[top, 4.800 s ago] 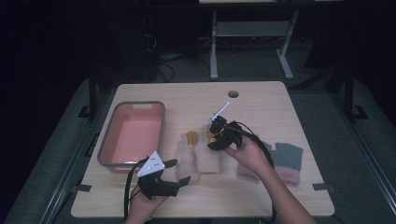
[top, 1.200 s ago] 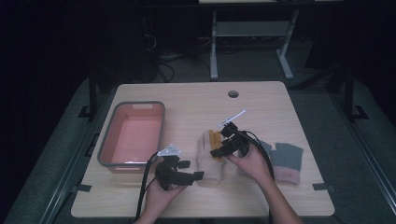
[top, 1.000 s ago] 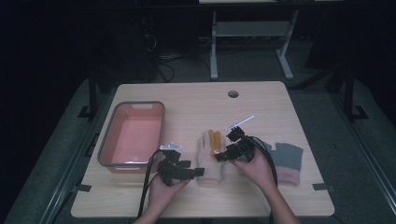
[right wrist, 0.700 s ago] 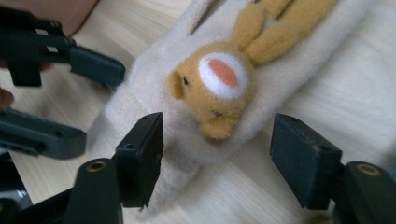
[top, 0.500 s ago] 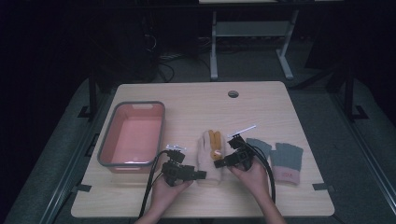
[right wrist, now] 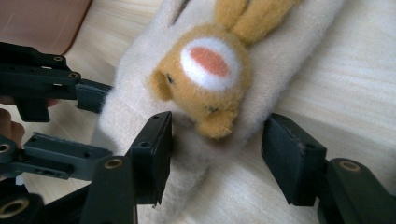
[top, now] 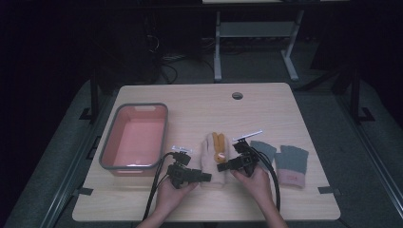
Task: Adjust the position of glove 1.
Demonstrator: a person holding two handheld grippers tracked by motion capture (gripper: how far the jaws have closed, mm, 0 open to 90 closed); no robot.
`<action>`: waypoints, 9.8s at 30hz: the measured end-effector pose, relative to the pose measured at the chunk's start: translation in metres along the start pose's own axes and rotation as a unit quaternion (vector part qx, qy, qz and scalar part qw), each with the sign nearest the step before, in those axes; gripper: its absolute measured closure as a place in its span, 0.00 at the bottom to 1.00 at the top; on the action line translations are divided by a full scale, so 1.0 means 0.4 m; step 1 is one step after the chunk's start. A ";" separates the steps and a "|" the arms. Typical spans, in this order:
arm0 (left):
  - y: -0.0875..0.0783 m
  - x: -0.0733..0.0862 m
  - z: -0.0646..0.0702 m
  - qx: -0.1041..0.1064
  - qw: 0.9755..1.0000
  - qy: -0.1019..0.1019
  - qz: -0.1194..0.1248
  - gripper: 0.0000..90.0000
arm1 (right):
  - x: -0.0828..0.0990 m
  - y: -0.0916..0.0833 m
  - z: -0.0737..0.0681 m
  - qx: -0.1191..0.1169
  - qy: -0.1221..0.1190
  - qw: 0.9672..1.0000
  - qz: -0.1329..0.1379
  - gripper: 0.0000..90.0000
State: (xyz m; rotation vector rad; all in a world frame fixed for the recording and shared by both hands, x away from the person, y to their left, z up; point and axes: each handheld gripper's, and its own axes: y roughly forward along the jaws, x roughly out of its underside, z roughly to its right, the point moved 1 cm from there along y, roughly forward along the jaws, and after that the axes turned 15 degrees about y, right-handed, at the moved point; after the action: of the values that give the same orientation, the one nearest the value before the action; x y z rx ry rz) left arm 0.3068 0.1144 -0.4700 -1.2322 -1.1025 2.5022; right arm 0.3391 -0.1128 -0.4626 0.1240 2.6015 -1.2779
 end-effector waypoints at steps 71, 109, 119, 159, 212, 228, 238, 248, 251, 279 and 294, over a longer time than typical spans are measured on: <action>0.007 0.002 -0.039 0.078 0.996 -0.003 0.045 0.76 | 0.049 0.009 0.011 -0.093 0.036 0.993 0.065 0.88; -0.027 -0.011 -0.028 0.094 0.993 -0.004 0.072 0.76 | 0.050 -0.026 -0.012 -0.113 0.027 0.990 0.077 0.88; -0.025 -0.010 -0.026 0.091 0.993 -0.002 0.069 0.76 | 0.050 -0.024 -0.011 -0.109 0.028 0.991 0.074 0.88; -0.201 -0.139 -0.020 0.079 0.990 0.038 0.115 0.76 | -0.057 -0.138 -0.158 -0.140 -0.014 0.985 0.104 0.88; -0.494 -0.223 -0.125 0.025 0.985 0.026 0.171 0.76 | -0.285 -0.138 -0.445 -0.160 -0.073 0.982 0.074 0.88; -0.576 -0.178 -0.183 0.000 0.984 0.005 0.177 0.76 | -0.325 -0.056 -0.536 -0.169 -0.088 0.980 0.051 0.88; -0.595 -0.145 -0.220 -0.007 0.985 -0.015 0.173 0.76 | -0.338 0.001 -0.559 -0.178 -0.084 0.980 0.031 0.88; -0.606 -0.116 -0.252 -0.013 0.985 -0.031 0.171 0.76 | -0.349 0.056 -0.575 -0.179 -0.078 0.981 0.017 0.88; -0.601 -0.099 -0.273 -0.014 0.985 -0.044 0.166 0.76 | -0.352 0.081 -0.573 -0.180 -0.075 0.981 0.008 0.88; -0.519 0.009 -0.349 -0.020 0.989 -0.108 0.098 0.77 | -0.320 0.255 -0.501 -0.170 -0.031 0.984 -0.048 0.86; -0.483 0.039 -0.357 -0.059 0.990 -0.117 0.044 0.77 | -0.307 0.261 -0.487 -0.125 -0.042 0.990 -0.056 0.81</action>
State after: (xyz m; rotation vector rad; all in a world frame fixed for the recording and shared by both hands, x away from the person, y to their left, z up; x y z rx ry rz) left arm 0.3665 0.3391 -0.4071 -1.0564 -1.2914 2.7405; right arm 0.4424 0.1086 -0.3972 -0.1202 2.6999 -0.9563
